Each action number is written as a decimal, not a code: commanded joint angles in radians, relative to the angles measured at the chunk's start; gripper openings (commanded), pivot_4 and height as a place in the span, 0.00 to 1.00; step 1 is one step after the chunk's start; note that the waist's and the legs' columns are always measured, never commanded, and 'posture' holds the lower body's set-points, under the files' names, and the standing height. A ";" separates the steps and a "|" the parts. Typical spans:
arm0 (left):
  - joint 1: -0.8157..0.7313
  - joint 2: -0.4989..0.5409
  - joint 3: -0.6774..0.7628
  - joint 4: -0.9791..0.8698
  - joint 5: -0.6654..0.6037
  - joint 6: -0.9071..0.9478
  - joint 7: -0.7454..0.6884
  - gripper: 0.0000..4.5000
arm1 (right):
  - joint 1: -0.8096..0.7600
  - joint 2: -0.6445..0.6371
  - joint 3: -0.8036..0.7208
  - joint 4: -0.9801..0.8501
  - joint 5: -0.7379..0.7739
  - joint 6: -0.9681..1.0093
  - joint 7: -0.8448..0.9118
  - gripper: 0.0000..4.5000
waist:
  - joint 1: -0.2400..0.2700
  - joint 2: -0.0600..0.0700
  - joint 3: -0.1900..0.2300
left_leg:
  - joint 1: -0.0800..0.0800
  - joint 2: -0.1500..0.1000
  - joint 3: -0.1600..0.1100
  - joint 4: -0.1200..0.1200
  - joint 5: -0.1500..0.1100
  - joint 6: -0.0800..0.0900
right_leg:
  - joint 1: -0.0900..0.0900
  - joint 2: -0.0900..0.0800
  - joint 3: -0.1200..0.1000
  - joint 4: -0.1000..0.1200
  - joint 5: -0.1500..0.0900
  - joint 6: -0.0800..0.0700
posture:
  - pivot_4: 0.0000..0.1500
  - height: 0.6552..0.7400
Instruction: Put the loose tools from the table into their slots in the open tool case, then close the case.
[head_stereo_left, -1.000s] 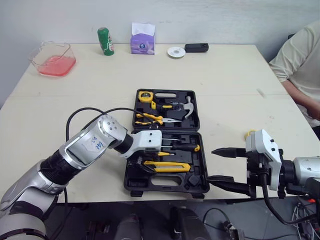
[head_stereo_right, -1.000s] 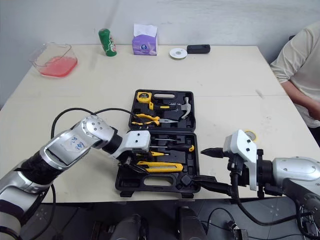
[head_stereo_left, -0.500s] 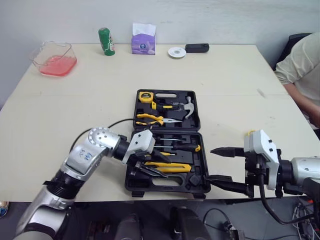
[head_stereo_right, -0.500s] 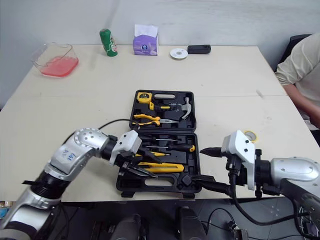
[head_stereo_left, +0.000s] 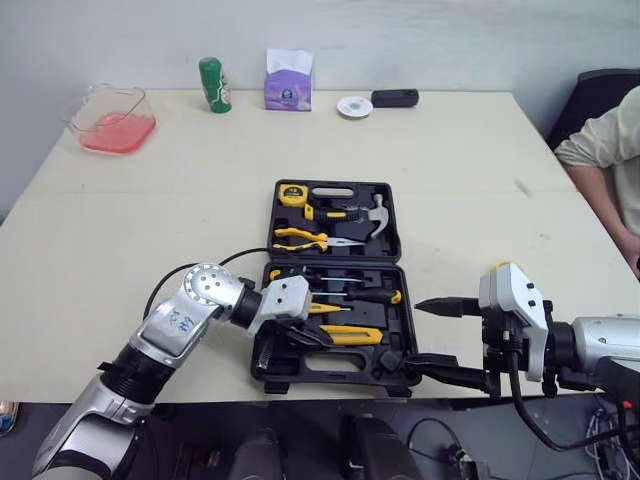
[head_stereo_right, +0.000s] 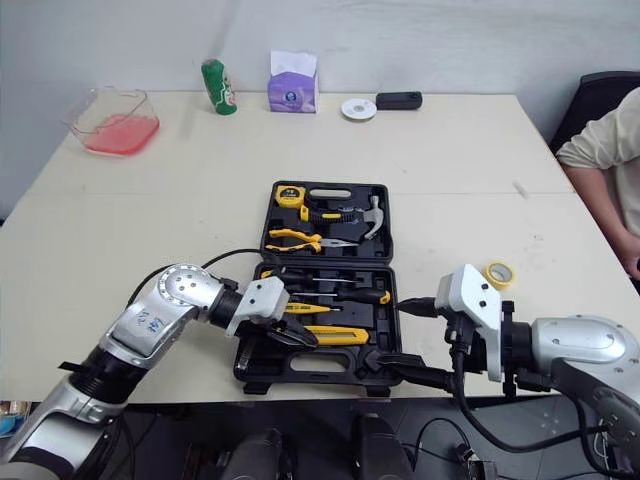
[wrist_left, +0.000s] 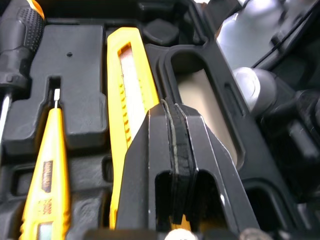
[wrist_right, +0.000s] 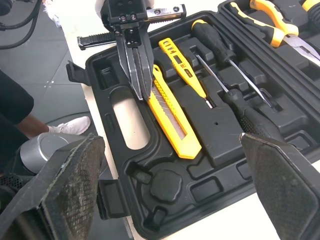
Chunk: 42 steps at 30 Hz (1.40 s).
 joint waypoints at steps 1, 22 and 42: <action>0.041 0.043 -0.082 0.049 0.119 0.022 0.004 0.01 | 0.021 -0.011 -0.030 -0.028 -0.010 -0.016 0.014 1.00 | 0.000 0.000 -0.004 | 0.001 0.000 0.000 -0.001 0.000 0.000 | 0.001 0.000 0.000 0.000 0.000 0.000 | 1.00 1.00; 0.369 0.198 0.808 0.106 -0.314 0.243 0.180 0.99 | 0.364 0.102 -0.600 0.414 -0.270 -0.126 0.036 1.00 | -0.020 0.005 -0.010 | 0.013 0.001 0.003 -0.006 -0.005 0.002 | 0.009 -0.002 0.001 -0.006 -0.001 -0.001 | 1.00 1.00; 0.052 0.153 0.575 -0.144 -0.488 0.378 0.164 0.99 | -0.026 -0.268 -0.189 0.695 -0.388 -0.226 0.323 1.00 | -0.028 0.008 -0.008 | 0.014 0.000 0.007 -0.017 -0.005 -0.002 | 0.007 -0.002 0.003 -0.011 0.001 0.001 | 1.00 1.00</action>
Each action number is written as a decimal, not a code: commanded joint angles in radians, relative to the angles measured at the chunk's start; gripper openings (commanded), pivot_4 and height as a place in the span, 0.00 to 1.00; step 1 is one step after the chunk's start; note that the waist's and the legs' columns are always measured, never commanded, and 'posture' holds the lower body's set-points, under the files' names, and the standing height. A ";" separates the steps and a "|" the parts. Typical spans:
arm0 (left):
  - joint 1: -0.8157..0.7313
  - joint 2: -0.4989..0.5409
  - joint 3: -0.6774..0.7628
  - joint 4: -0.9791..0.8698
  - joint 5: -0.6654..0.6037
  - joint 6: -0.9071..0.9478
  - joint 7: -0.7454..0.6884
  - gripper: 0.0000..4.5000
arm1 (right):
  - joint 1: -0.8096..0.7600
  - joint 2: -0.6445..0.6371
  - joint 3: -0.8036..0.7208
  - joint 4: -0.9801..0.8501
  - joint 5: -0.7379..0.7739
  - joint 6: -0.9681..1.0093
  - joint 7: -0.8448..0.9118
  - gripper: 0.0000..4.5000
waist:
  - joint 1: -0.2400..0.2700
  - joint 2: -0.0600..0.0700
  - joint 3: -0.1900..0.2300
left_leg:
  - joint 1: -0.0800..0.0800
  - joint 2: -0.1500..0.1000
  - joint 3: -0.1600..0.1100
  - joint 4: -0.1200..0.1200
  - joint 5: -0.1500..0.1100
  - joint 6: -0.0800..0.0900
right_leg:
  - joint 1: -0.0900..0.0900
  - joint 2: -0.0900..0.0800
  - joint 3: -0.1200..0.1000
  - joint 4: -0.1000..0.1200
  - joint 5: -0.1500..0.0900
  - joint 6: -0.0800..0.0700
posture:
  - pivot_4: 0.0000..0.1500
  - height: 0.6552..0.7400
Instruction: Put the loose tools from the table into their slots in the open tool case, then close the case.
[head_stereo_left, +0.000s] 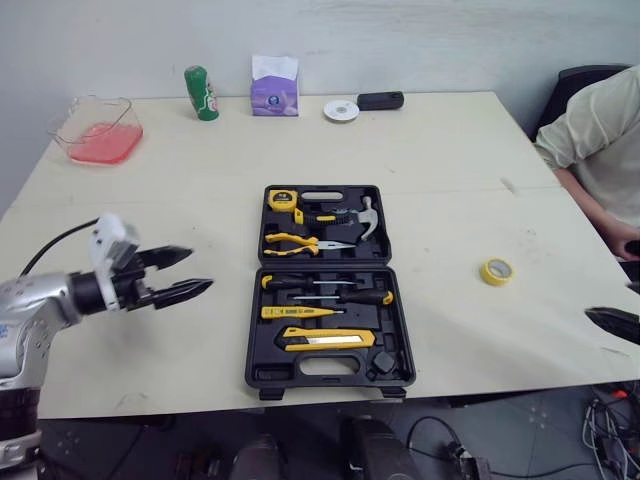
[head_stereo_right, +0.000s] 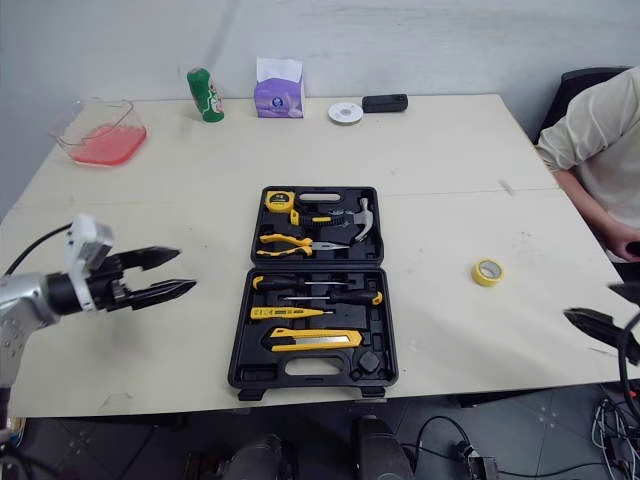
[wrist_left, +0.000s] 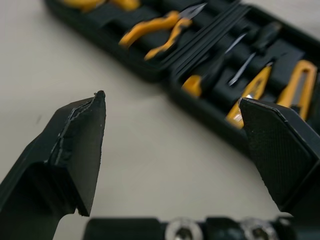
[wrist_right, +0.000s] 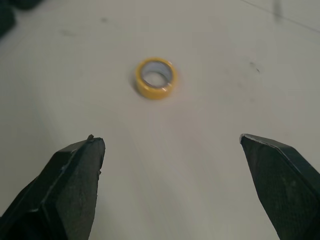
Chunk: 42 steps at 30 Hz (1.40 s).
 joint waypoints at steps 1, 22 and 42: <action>-0.148 -0.071 -0.117 -0.108 -0.069 0.046 -0.009 0.99 | -0.198 -0.097 0.237 0.066 -0.043 -0.033 0.084 1.00 | 0.000 0.002 0.001 | 0.000 0.000 0.000 0.000 0.000 0.000 | 0.000 0.000 0.000 0.000 0.000 0.000 | 1.00 1.00; -0.373 -0.272 -0.308 -0.128 -0.097 0.027 -0.060 0.99 | -1.020 0.139 1.015 0.692 -0.632 -0.279 0.354 1.00 | -0.002 0.013 0.009 | -0.019 0.000 0.003 0.023 0.002 -0.003 | -0.022 0.004 0.004 0.020 -0.001 -0.001 | 1.00 1.00; -0.348 -0.276 -0.311 -0.110 -0.068 -0.009 -0.061 1.00 | -0.976 0.166 0.898 0.523 -0.620 -0.318 0.384 0.01 | -0.001 0.013 0.010 | -0.019 0.001 0.003 0.025 0.002 -0.003 | -0.022 0.003 0.004 0.023 -0.001 -0.001 | 1.00 1.00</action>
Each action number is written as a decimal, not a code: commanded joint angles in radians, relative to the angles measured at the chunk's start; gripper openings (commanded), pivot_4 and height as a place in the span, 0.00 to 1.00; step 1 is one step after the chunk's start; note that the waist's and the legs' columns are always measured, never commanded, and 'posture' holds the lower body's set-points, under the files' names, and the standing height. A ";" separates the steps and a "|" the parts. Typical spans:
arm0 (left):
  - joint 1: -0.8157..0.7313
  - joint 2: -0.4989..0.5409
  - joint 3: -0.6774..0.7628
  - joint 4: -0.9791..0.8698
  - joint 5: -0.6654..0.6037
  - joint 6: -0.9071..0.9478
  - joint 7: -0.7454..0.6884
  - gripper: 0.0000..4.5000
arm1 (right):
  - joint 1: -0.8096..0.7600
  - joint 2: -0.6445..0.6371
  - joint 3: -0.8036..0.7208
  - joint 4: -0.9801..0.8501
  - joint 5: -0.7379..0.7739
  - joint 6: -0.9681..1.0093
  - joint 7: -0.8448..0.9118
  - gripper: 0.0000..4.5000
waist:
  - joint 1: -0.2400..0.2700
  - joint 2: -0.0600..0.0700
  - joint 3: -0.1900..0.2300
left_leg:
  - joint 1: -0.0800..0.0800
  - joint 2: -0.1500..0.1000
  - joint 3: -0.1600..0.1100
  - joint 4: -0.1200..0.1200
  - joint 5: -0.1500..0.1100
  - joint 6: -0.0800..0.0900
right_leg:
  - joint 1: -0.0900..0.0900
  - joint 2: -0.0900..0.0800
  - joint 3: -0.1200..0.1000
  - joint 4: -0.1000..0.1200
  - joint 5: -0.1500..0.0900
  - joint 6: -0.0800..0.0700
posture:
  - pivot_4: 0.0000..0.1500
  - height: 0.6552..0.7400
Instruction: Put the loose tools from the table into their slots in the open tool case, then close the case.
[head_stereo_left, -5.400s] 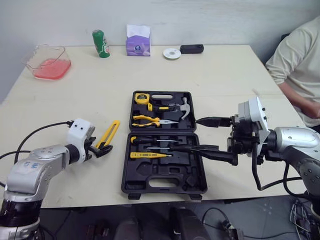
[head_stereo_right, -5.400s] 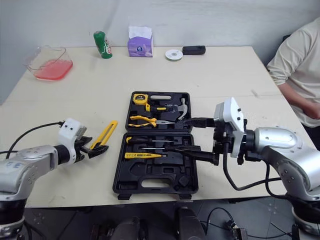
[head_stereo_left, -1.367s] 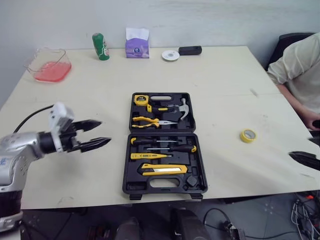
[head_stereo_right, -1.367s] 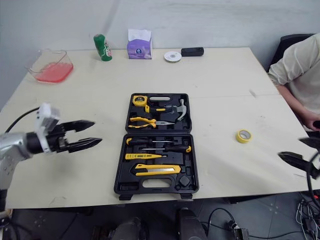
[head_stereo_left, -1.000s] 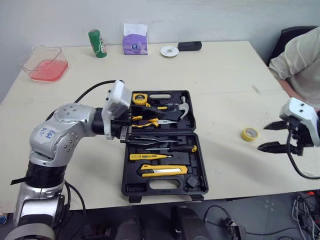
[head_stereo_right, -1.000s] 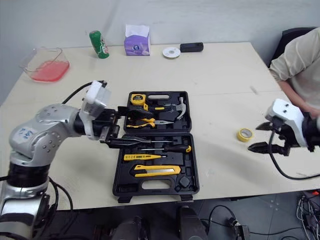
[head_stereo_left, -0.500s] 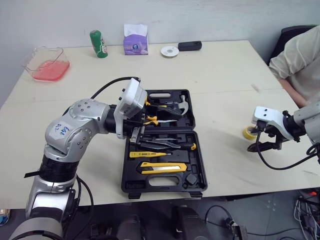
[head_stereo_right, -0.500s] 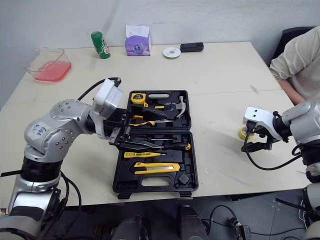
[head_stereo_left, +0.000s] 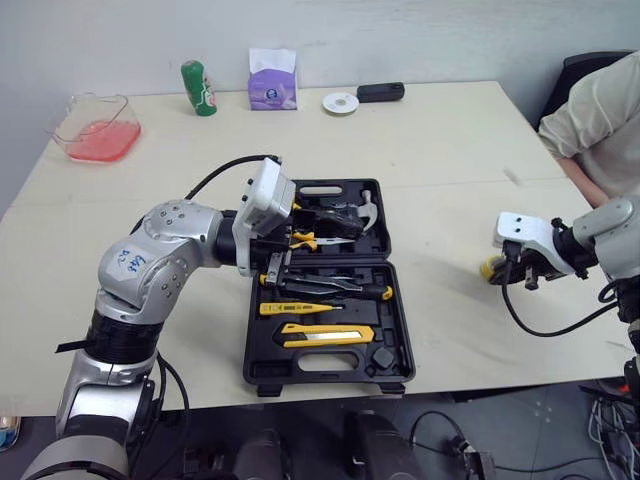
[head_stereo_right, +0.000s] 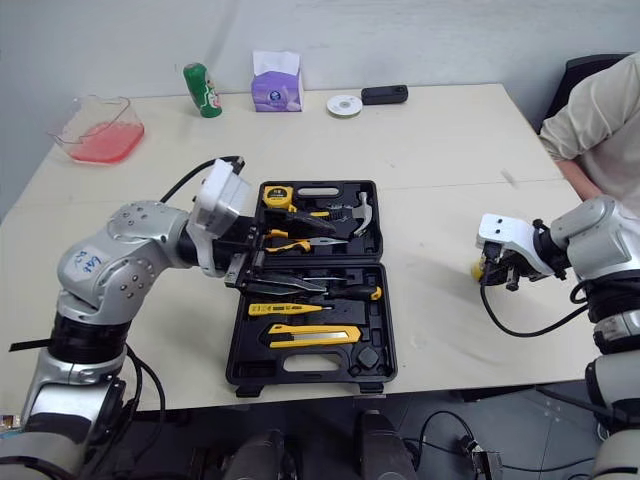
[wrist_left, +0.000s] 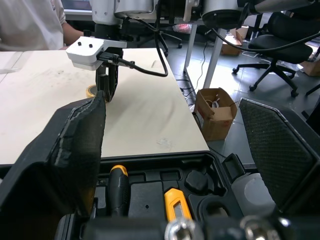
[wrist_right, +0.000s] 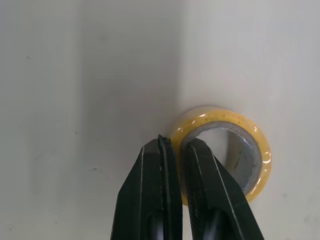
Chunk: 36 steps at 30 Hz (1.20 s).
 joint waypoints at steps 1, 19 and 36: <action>0.006 0.015 0.021 -0.015 -0.014 -0.004 -0.010 1.00 | 0.075 -0.059 -0.113 -0.271 0.098 0.091 0.032 0.01 | 0.002 0.000 0.000 | 0.000 0.000 -0.001 0.000 0.000 0.000 | 0.000 0.000 0.000 0.000 0.000 0.000 | 1.00 1.00; 0.154 0.176 -0.081 -0.085 0.086 -0.112 -0.186 1.00 | 0.465 0.052 -0.093 -1.286 0.513 0.581 -0.194 0.01 | 0.007 -0.003 0.000 | -0.003 -0.003 -0.010 0.005 -0.004 0.004 | 0.001 0.002 -0.003 0.002 -0.002 -0.003 | 1.00 1.00; 0.140 0.152 -0.067 -0.115 0.067 -0.065 -0.142 1.00 | 0.495 -0.009 -0.045 -1.242 0.497 0.501 -0.185 0.21 | 0.005 -0.005 0.000 | -0.003 -0.002 -0.009 0.005 -0.004 0.003 | 0.001 0.003 -0.003 0.001 -0.002 -0.003 | 1.00 1.00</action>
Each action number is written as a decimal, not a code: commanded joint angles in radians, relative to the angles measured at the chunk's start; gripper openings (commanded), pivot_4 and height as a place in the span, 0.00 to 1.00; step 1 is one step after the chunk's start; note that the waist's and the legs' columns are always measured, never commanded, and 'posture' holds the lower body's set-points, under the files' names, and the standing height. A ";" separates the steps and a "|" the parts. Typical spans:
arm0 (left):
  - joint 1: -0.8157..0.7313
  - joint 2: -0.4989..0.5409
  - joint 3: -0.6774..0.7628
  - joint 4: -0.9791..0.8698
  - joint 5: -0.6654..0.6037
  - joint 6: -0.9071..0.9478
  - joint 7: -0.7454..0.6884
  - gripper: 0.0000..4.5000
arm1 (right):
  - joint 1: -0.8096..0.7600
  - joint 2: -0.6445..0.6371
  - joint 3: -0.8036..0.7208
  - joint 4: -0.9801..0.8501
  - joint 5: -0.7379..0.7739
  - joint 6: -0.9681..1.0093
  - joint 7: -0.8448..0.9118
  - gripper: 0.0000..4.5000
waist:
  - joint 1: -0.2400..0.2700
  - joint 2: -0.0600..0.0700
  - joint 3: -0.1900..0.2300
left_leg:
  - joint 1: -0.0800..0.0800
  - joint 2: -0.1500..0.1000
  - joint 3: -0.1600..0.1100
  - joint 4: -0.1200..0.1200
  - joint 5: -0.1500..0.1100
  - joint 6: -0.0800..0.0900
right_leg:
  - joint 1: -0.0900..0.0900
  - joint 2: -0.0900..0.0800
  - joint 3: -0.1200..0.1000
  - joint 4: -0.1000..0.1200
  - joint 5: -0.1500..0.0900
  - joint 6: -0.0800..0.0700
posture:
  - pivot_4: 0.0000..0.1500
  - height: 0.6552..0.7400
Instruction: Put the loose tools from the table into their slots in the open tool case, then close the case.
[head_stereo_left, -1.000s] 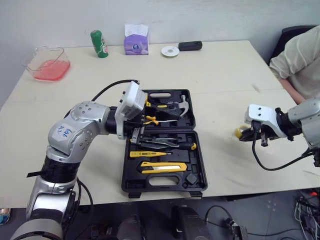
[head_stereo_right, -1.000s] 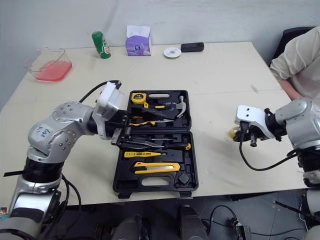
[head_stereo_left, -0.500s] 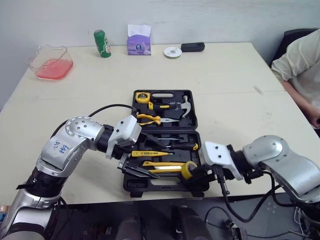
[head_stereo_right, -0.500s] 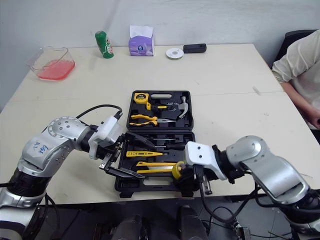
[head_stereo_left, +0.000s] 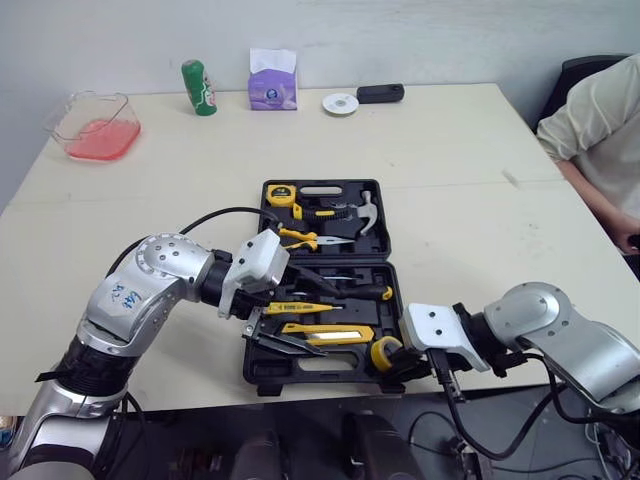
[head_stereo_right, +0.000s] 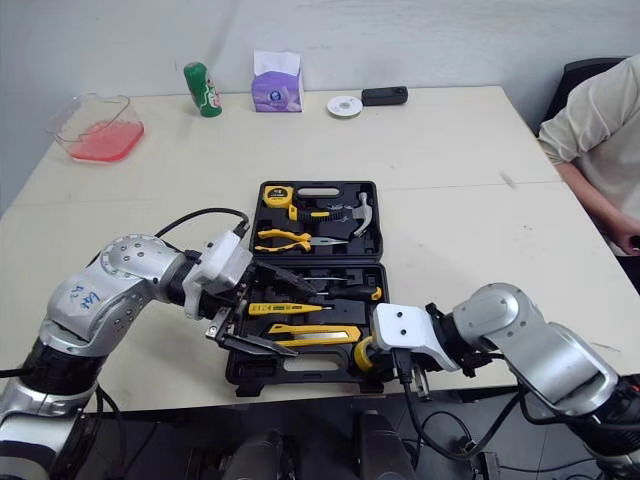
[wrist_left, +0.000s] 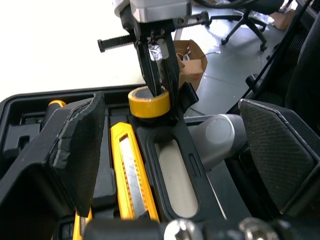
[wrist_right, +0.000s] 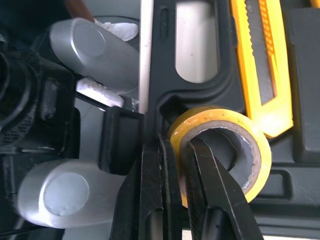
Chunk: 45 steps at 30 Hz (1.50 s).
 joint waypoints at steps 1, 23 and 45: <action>-0.014 0.005 0.018 -0.032 -0.019 0.003 -0.003 1.00 | 0.004 -0.036 -0.057 -0.057 0.096 0.050 0.043 0.28 | 0.001 0.000 0.000 | 0.000 0.000 0.000 0.000 0.000 0.000 | 0.000 0.000 0.000 0.000 0.000 0.000 | 1.00 1.00; -0.037 -0.010 0.002 0.011 0.011 -0.032 -0.038 1.00 | 0.322 0.225 -0.201 0.198 0.058 -0.433 -0.086 0.01 | 0.001 -0.004 0.000 | 0.001 -0.001 0.002 0.000 0.000 0.000 | 0.001 0.004 0.002 0.000 0.001 0.002 | 1.00 1.00; -0.059 -0.043 -0.008 0.048 0.044 -0.060 -0.026 1.00 | 0.374 0.284 -0.169 0.356 0.031 -0.627 -0.113 0.01 | 0.013 -0.009 -0.003 | 0.019 0.003 0.003 -0.001 -0.004 0.002 | 0.021 0.007 0.007 -0.006 0.001 0.002 | 1.00 1.00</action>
